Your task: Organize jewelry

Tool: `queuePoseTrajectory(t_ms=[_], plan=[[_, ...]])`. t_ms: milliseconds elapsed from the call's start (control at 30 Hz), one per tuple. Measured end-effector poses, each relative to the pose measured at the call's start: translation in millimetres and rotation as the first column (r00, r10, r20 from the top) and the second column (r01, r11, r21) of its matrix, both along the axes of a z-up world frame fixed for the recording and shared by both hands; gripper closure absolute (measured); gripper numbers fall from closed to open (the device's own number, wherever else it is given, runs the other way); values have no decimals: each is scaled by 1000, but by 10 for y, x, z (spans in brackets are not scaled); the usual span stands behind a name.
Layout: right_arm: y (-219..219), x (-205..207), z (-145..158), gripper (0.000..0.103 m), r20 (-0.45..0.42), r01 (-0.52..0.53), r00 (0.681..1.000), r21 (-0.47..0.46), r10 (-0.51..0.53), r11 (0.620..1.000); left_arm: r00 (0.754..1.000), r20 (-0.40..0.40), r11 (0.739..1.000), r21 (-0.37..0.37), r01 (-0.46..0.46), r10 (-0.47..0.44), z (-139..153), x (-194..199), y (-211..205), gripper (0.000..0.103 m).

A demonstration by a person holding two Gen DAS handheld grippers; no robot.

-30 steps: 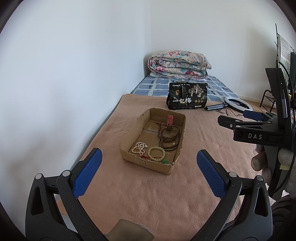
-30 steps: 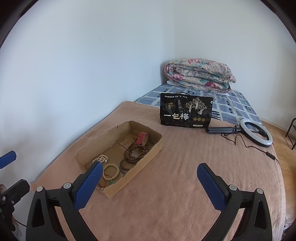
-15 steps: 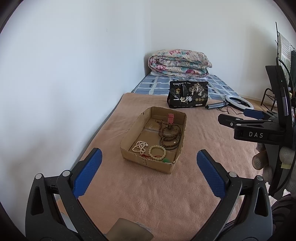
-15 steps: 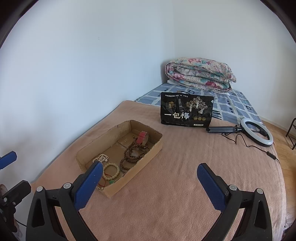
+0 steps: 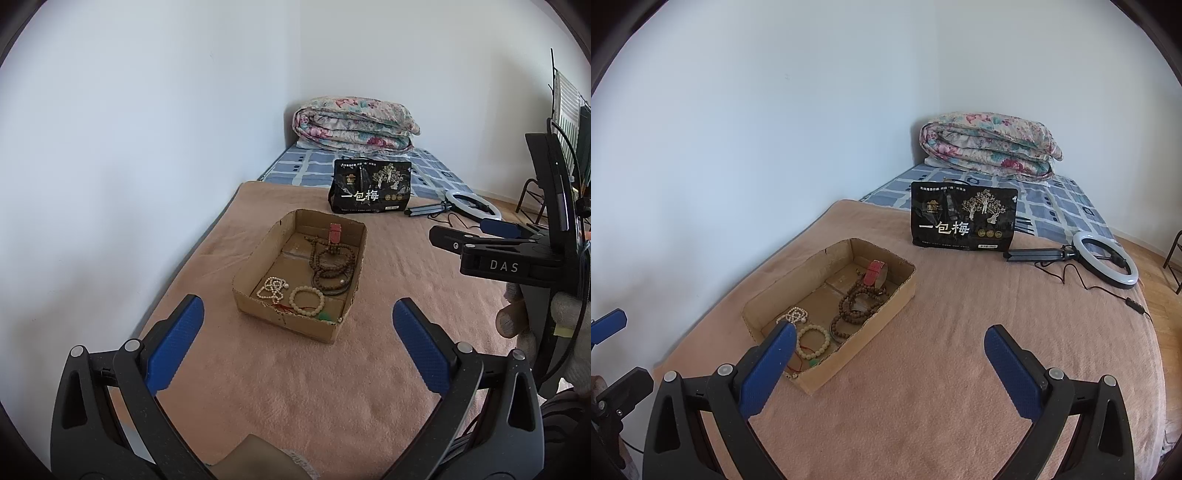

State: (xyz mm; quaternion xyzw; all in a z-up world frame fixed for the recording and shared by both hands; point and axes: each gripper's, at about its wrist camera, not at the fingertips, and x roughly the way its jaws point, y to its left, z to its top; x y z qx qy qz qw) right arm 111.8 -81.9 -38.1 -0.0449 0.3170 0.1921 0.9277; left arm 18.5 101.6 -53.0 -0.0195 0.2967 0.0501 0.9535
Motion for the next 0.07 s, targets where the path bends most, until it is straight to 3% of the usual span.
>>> queuePoseTrajectory(t_ms=[67], plan=[[-4,14,-13,0,-2,5,1000,4,-5,1000,1000,3,1000,3,-12,12,-15,-2,16,0]])
